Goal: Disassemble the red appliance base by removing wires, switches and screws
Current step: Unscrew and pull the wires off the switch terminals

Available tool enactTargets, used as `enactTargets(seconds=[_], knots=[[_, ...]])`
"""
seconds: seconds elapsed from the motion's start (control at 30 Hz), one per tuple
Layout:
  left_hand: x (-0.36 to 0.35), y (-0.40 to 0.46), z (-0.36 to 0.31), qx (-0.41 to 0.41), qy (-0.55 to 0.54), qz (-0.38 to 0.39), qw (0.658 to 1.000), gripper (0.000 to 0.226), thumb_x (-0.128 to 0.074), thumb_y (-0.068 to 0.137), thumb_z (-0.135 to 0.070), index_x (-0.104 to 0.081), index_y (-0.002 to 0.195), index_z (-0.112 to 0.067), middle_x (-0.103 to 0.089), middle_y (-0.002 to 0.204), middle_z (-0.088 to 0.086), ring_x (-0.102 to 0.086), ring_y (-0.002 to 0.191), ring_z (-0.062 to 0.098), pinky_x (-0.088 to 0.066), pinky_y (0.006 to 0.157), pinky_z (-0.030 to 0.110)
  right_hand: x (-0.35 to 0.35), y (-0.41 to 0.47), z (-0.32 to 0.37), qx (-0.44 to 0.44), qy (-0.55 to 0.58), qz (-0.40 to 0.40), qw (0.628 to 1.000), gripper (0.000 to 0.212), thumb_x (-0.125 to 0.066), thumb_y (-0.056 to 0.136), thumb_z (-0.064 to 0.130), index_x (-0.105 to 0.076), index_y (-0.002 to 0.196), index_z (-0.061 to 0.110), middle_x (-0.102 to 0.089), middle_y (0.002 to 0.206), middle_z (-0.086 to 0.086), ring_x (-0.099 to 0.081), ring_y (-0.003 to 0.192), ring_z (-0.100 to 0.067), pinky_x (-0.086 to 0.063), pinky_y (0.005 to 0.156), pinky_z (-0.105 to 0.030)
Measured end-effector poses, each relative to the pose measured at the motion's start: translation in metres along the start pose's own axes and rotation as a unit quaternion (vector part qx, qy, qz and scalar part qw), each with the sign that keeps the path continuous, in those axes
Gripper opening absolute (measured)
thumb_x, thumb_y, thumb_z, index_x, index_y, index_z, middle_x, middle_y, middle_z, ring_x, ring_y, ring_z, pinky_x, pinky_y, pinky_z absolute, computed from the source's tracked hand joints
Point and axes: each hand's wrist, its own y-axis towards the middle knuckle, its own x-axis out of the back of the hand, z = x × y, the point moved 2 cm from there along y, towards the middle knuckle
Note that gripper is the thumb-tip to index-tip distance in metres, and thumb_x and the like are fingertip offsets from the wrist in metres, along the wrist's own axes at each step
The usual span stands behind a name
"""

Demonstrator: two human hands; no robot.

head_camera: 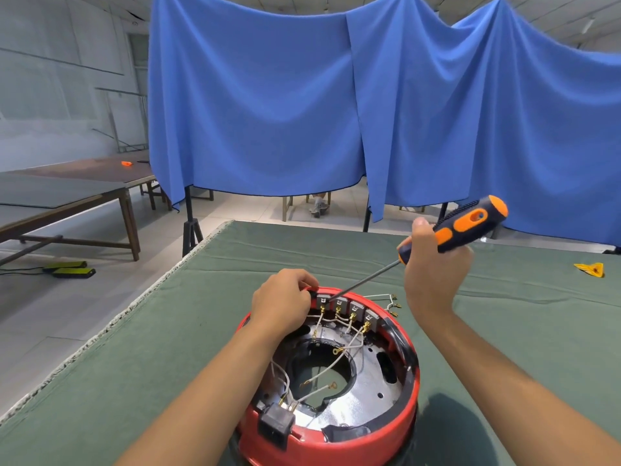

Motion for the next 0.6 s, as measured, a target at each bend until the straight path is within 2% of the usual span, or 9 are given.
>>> enactTargets(seconds=[0.13, 0.33, 0.6], knots=[[0.0, 0.0, -0.002, 0.006, 0.0, -0.005, 1.0, 0.032, -0.051, 0.083, -0.01, -0.069, 0.097, -0.032, -0.068, 0.104, -0.012, -0.059, 0.103, 0.014, -0.044, 0.085, 0.03, -0.006, 0.004, 0.004, 0.02, -0.05, 0.048, 0.997, 0.034, -0.055, 0.069, 0.042, -0.046, 0.049, 0.017, -0.053, 0.041, 0.007, -0.049, 0.04, -0.006, -0.044, 0.047, -0.02], [-0.001, 0.002, -0.002, 0.004, -0.004, -0.004, 1.0, 0.032, -0.051, 0.083, -0.008, -0.069, 0.097, -0.03, -0.068, 0.101, -0.01, -0.059, 0.1, 0.014, -0.049, 0.087, 0.034, -0.027, 0.031, 0.0, 0.002, -0.127, 0.077, 0.989, 0.03, -0.054, 0.069, 0.033, -0.041, 0.045, 0.021, -0.047, 0.041, 0.005, -0.049, 0.046, -0.021, -0.047, 0.05, -0.037], [-0.003, 0.005, 0.0, 0.001, -0.006, -0.005, 1.0, 0.031, -0.05, 0.084, -0.01, -0.068, 0.097, -0.032, -0.068, 0.099, -0.011, -0.059, 0.098, 0.013, -0.048, 0.086, 0.032, -0.036, 0.055, -0.031, -0.119, -0.192, 0.046, 0.973, 0.025, -0.051, 0.072, 0.033, -0.05, 0.052, 0.018, -0.053, 0.04, 0.009, -0.049, 0.044, -0.014, -0.041, 0.054, -0.028]])
